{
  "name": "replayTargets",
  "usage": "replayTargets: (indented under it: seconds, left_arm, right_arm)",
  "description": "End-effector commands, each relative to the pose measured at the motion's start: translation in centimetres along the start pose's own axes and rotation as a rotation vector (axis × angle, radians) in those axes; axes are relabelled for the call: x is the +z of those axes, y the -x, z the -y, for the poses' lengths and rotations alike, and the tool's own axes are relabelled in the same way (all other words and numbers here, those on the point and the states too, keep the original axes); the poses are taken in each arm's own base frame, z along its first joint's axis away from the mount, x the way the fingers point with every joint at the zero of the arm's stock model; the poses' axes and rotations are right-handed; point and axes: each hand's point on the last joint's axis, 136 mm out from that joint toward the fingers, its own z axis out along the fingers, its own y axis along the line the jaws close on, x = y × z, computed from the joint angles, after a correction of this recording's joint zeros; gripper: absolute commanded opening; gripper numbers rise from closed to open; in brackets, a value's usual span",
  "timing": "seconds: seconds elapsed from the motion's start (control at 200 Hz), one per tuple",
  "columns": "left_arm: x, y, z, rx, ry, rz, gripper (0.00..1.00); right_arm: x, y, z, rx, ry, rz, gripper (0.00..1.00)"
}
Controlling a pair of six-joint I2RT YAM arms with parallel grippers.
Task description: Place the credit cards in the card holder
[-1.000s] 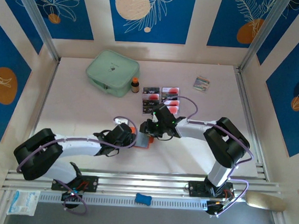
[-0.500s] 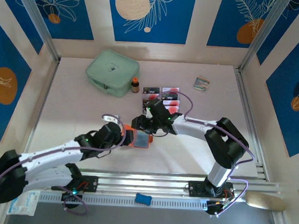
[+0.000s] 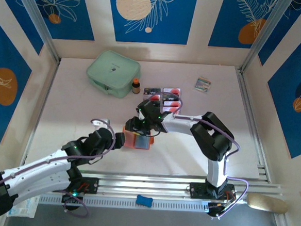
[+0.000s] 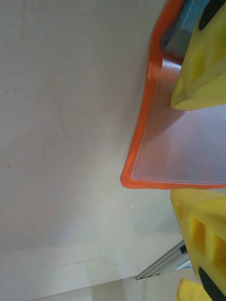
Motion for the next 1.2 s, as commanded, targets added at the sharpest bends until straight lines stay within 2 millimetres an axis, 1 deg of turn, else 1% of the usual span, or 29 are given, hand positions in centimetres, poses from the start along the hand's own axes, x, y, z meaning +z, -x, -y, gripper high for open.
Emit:
replayTargets:
  seconds: [0.0,0.105,0.19,0.265,0.38,0.62,0.775,0.86,0.92,1.005,1.06,1.195]
  left_arm:
    - [-0.2,0.1,-1.6,0.018,0.069,0.014,1.0]
    - [-0.1,0.4,-1.8,0.035,0.084,0.036,1.0]
    - [0.2,0.4,-1.3,0.054,0.054,0.048,1.0]
    - [0.5,0.4,-1.4,0.055,0.063,0.049,1.0]
    - [1.0,0.3,-1.0,0.066,0.059,0.042,1.0]
    - [2.6,-0.1,0.2,0.122,0.061,0.0,1.0]
    - [3.8,-0.6,0.3,0.158,0.104,-0.043,1.0]
    - [4.4,-1.1,0.0,0.166,0.133,-0.072,1.0]
    - [4.8,-1.6,-0.3,0.167,0.159,-0.091,1.0]
    - [5.1,-2.2,-0.9,0.158,0.196,-0.115,1.0]
    - [5.2,-2.6,-1.4,0.148,0.222,-0.127,1.0]
    - [5.2,-3.4,-2.5,0.11,0.261,-0.146,1.0]
  right_arm:
    - [0.0,0.1,-0.7,0.006,-0.001,-0.004,0.48]
    - [0.0,0.0,-0.9,0.001,0.001,-0.006,0.48]
    - [0.0,0.0,-0.8,0.006,0.0,-0.01,0.48]
    - [0.1,0.0,-1.0,0.007,0.006,-0.014,0.48]
    - [0.1,-0.1,-1.1,0.008,0.011,-0.016,0.48]
    - [0.1,0.0,-1.1,0.025,0.03,-0.021,0.48]
    - [-0.2,0.2,-1.4,0.04,0.065,-0.028,0.48]
    - [-0.9,0.5,-1.7,0.042,0.088,-0.025,0.48]
    - [-1.9,0.8,-1.9,0.036,0.102,-0.007,0.48]
    - [-3.5,1.1,-1.7,0.024,0.106,0.021,0.48]
    - [-4.5,1.3,-1.2,0.013,0.096,0.039,0.48]
    - [-6.8,1.8,0.8,-0.033,0.012,0.07,0.48]
